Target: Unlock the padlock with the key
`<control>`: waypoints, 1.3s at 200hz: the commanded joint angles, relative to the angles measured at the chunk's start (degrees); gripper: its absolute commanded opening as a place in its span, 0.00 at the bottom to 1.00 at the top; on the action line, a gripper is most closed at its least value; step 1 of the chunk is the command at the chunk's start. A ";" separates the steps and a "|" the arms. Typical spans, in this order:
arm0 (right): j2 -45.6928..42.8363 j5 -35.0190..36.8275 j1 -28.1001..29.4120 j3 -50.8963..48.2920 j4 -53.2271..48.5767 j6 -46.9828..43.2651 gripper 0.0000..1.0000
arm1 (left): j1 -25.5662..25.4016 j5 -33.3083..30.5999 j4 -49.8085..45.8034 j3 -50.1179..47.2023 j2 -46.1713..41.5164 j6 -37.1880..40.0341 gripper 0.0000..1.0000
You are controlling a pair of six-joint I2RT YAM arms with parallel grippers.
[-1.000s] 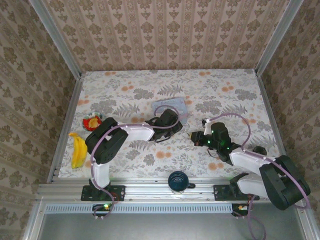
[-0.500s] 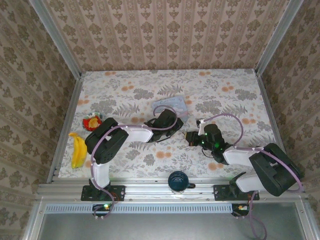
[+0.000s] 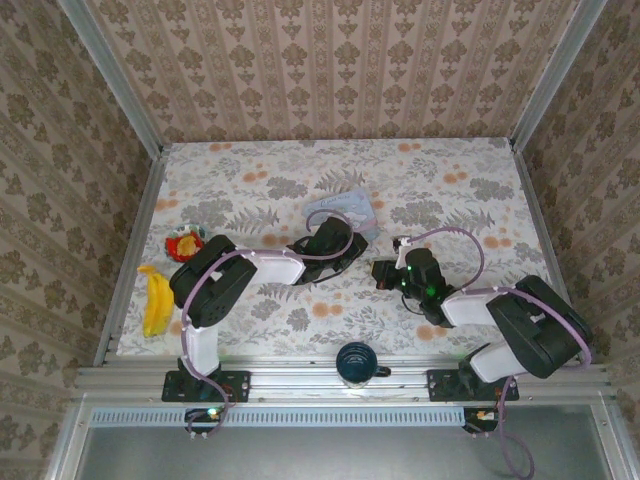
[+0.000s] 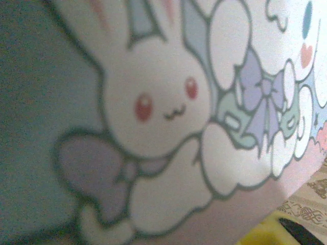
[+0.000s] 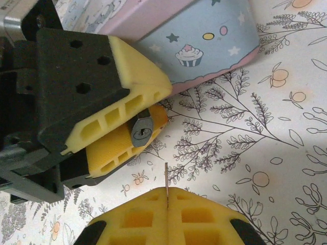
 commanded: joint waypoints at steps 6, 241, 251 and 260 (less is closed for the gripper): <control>2.08 0.85 0.38 1.33 5.41 0.77 0.00 | -0.10 5.51 -1.58 -1.40 2.52 -5.03 0.01; 2.22 2.67 0.27 3.03 8.38 0.28 0.00 | -0.04 7.25 0.13 -1.31 3.75 -6.15 0.01; 2.12 2.98 0.27 3.03 8.56 0.20 0.00 | -0.11 7.36 0.24 -1.31 3.84 -6.29 0.01; 1.96 3.20 0.27 3.03 8.64 0.13 0.00 | -0.10 7.45 0.36 -1.33 3.89 -6.37 0.01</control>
